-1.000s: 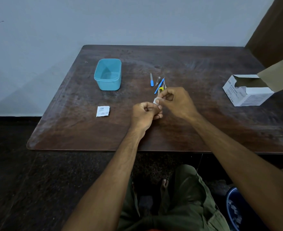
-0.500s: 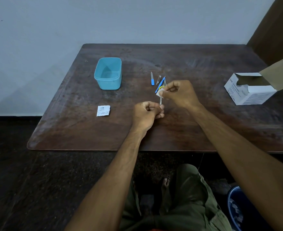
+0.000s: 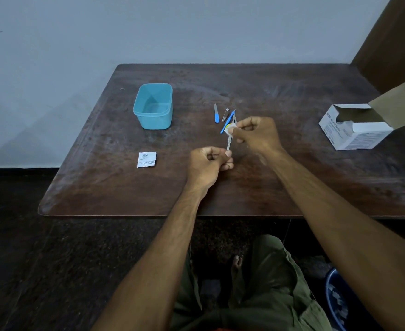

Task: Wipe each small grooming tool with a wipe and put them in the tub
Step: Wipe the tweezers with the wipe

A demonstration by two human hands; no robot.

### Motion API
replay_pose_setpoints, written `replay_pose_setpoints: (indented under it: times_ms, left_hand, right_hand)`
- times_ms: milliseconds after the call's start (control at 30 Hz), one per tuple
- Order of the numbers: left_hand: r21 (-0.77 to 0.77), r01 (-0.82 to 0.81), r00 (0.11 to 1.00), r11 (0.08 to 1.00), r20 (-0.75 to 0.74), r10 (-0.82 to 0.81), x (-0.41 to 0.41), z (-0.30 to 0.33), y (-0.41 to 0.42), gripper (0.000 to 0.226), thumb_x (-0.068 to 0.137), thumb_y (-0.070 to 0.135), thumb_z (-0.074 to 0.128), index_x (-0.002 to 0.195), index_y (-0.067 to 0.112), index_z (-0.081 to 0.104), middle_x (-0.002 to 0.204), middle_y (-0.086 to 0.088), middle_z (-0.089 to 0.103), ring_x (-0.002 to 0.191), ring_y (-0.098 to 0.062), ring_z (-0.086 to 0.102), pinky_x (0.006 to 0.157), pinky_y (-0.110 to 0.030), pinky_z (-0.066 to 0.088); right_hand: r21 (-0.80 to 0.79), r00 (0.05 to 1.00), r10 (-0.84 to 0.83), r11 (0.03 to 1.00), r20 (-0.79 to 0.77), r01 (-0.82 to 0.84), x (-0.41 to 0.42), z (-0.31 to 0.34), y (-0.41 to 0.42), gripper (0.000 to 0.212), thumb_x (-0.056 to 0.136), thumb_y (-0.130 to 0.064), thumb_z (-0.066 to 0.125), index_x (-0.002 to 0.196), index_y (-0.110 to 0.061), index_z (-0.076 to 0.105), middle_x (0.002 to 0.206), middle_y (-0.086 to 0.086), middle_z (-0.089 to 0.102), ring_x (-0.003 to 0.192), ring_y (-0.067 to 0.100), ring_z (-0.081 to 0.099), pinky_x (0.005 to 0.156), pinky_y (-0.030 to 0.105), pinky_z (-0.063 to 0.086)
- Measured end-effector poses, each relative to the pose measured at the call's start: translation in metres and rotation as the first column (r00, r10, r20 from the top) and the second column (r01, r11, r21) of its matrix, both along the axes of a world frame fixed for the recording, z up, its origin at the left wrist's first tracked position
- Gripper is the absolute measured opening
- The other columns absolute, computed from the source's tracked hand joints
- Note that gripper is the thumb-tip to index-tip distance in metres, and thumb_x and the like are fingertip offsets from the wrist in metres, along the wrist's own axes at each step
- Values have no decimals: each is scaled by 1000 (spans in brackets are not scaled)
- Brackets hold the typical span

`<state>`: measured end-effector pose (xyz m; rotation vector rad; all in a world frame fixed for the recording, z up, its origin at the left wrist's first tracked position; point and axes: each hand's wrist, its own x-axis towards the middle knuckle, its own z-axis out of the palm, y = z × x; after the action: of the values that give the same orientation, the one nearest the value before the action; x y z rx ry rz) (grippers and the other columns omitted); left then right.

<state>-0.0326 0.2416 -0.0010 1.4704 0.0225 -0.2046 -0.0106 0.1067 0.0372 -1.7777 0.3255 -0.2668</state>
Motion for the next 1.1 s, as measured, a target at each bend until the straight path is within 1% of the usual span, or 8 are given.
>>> replay_pose_setpoints:
  times_ms: [100,300,500,600,700,833,933,1100]
  left_hand:
    - [-15,-7,1000,1000,-5,7,-1,1,1,6,86,5,68,83,0,67,66,-7,69,53,-10,64,62,-17,55]
    - [-33,-22,999,999,36,23,0,-1,2,6,87,2,67,81,3,68,64,-6,68,52,-9,63,60,-16,55]
    - [2,-37,998,999,59,37,-2,-2,-1,7,84,7,71,84,0,67,66,-7,68,52,-8,63,59,-17,53]
    - [2,-45,997,999,59,45,-2,-2,0,9,85,6,70,87,-2,67,67,-9,67,51,-8,62,57,-16,53]
    - [-4,-45,996,999,72,45,-2,-3,-1,4,86,3,68,86,-1,68,67,-9,67,51,-7,63,57,-16,54]
    - [9,-39,996,999,82,38,-4,-3,-1,5,86,4,69,87,0,69,69,-10,68,53,-8,64,60,-17,55]
    - [-1,-47,996,999,78,47,-4,-2,0,2,86,4,69,85,3,69,69,-9,69,56,-11,66,62,-18,56]
    - [-39,-43,995,998,89,47,-4,-3,1,8,86,1,67,82,6,70,67,-7,69,57,-10,66,60,-17,55]
  right_hand:
    - [51,1000,-27,998,-12,27,5,2,3,24,75,-9,81,89,6,68,71,7,69,41,-1,55,44,13,43]
    - [39,983,96,995,-155,-91,-22,-6,7,19,75,-10,81,84,-4,65,61,3,60,37,0,48,35,11,33]
    - [54,996,7,999,-84,-2,-16,7,8,19,76,-15,81,70,-14,62,62,-2,62,36,-2,47,36,11,33]
    - [78,993,24,997,-114,-15,-20,5,10,16,76,-15,81,73,-12,65,63,-2,61,36,-2,46,35,10,32]
    - [70,984,68,996,-162,-57,-29,0,10,19,77,-13,80,87,-2,69,63,0,61,35,-2,45,34,9,30]
    - [42,992,-8,999,-125,13,-26,1,6,19,74,-20,83,71,-12,65,64,0,63,36,-1,46,34,12,30]
    - [59,993,-24,998,-113,31,-21,5,8,22,75,-21,82,67,-16,62,62,-3,62,36,-1,47,34,11,30]
    - [83,977,94,993,-194,-79,-30,2,11,18,77,-19,80,81,-9,66,61,-2,61,38,-1,48,34,11,30]
